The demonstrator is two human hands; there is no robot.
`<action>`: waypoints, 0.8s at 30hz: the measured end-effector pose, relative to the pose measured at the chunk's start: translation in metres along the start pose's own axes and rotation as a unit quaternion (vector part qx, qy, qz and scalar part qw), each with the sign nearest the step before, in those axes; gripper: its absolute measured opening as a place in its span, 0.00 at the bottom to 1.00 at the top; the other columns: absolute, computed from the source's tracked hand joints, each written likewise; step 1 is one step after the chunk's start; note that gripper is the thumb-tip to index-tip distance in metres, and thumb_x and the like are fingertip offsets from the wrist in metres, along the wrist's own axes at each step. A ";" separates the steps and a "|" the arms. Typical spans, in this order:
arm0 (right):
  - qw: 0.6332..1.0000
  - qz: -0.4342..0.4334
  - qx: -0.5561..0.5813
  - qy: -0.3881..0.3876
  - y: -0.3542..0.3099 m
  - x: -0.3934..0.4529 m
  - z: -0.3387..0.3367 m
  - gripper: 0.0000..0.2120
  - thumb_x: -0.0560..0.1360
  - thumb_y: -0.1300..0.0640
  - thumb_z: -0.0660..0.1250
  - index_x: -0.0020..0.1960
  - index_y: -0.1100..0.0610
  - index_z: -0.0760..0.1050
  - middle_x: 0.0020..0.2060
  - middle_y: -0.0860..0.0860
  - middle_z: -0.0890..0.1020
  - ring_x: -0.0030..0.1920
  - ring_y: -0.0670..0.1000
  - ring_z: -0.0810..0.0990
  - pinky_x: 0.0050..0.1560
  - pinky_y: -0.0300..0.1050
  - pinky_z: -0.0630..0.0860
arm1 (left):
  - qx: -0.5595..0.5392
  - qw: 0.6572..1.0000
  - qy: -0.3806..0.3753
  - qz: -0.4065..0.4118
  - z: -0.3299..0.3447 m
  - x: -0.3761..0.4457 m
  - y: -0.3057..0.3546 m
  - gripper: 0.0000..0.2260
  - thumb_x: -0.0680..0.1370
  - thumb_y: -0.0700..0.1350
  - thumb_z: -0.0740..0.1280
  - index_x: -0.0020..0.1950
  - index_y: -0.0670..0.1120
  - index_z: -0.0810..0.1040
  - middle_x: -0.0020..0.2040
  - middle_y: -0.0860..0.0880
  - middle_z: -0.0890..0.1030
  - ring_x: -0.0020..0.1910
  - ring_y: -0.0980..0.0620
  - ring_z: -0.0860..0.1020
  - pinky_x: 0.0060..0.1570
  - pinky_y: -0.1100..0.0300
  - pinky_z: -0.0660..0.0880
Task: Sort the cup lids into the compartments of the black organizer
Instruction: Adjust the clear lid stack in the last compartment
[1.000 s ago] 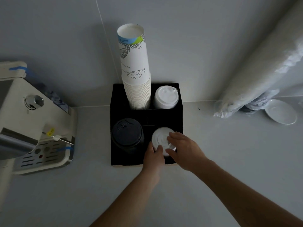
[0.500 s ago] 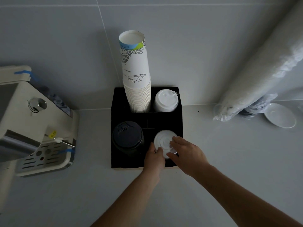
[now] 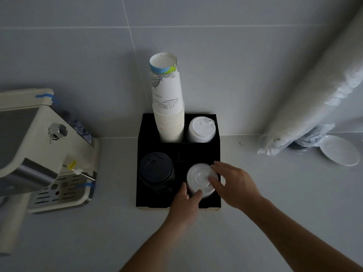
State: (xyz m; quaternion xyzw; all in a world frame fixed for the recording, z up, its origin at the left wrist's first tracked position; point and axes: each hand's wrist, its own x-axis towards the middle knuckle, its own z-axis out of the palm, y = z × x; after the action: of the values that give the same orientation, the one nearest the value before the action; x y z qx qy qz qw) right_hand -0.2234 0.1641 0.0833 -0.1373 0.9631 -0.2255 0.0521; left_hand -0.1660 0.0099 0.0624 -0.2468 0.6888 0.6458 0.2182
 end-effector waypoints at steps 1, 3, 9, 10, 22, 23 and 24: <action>1.000 -0.010 0.006 0.023 0.003 0.005 -0.004 0.19 0.76 0.48 0.68 0.64 0.53 0.79 0.64 0.50 0.80 0.62 0.52 0.81 0.62 0.48 0.77 | 0.013 1.000 -0.002 0.017 0.000 -0.005 -0.001 0.34 0.78 0.52 0.64 0.79 0.51 0.50 0.78 0.51 0.59 0.75 0.53 0.60 0.70 0.56 0.61; 0.997 -0.037 0.022 0.069 0.009 0.017 -0.013 0.16 0.73 0.52 0.72 0.60 0.56 0.82 0.57 0.52 0.85 0.55 0.54 0.84 0.56 0.48 0.80 | 0.049 0.996 0.006 0.070 0.001 -0.019 0.003 0.33 0.77 0.54 0.65 0.78 0.53 0.53 0.73 0.59 0.61 0.73 0.59 0.60 0.70 0.59 0.60; 0.991 -0.070 0.031 0.109 0.021 0.070 -0.034 0.16 0.71 0.55 0.73 0.57 0.59 0.82 0.53 0.54 0.86 0.51 0.57 0.85 0.52 0.50 0.81 | 0.162 0.968 0.046 0.186 0.008 -0.018 0.050 0.32 0.75 0.56 0.62 0.78 0.53 0.56 0.76 0.53 0.63 0.73 0.58 0.63 0.72 0.53 0.63; 0.992 -0.068 0.033 0.103 0.023 0.079 -0.037 0.17 0.72 0.54 0.73 0.59 0.59 0.81 0.54 0.55 0.85 0.52 0.57 0.84 0.53 0.49 0.80 | 0.175 0.963 0.057 0.195 0.009 -0.012 0.062 0.30 0.77 0.54 0.62 0.77 0.52 0.57 0.76 0.52 0.63 0.73 0.56 0.63 0.72 0.54 0.63; 0.998 0.015 0.005 -0.056 0.013 0.147 -0.039 0.38 0.69 0.38 0.72 0.74 0.52 0.66 0.69 0.50 0.74 0.68 0.53 0.72 0.66 0.48 0.69 | 0.447 0.861 0.119 0.210 0.023 0.072 0.129 0.17 0.78 0.41 0.61 0.66 0.39 0.66 0.77 0.43 0.58 0.66 0.41 0.72 0.58 0.52 0.72; 0.998 0.014 0.010 -0.053 0.013 0.150 -0.038 0.37 0.69 0.39 0.72 0.73 0.52 0.67 0.68 0.50 0.75 0.68 0.53 0.73 0.65 0.48 0.70 | 0.453 0.859 0.125 0.203 0.022 0.075 0.128 0.17 0.77 0.41 0.62 0.65 0.39 0.66 0.78 0.42 0.56 0.65 0.40 0.73 0.58 0.51 0.72; 0.999 0.011 0.016 -0.050 0.013 0.151 -0.037 0.37 0.68 0.39 0.73 0.73 0.52 0.68 0.68 0.50 0.75 0.67 0.53 0.73 0.64 0.47 0.70 | 0.456 0.858 0.132 0.197 0.021 0.077 0.126 0.18 0.76 0.40 0.63 0.65 0.39 0.67 0.77 0.40 0.55 0.64 0.40 0.74 0.57 0.51 0.73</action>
State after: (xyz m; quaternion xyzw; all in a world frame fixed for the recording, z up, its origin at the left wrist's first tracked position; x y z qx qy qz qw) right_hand -0.3771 0.1475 0.1050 -0.1367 0.9571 -0.2327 0.1053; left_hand -0.3054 0.0322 0.1120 -0.0615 0.9627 0.2504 0.0813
